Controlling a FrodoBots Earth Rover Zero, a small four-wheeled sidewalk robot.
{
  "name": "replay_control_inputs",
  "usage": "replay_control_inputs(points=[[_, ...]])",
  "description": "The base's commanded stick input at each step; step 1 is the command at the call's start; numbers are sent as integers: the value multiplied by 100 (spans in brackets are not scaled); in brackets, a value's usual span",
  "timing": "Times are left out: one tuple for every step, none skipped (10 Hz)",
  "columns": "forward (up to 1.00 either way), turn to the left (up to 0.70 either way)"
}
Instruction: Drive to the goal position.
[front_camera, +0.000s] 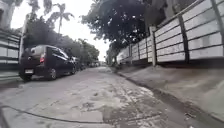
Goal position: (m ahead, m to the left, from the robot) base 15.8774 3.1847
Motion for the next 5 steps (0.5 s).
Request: replay_control_inputs(points=[[70, 0], [70, 0], [70, 0], [70, 0], [70, 0]])
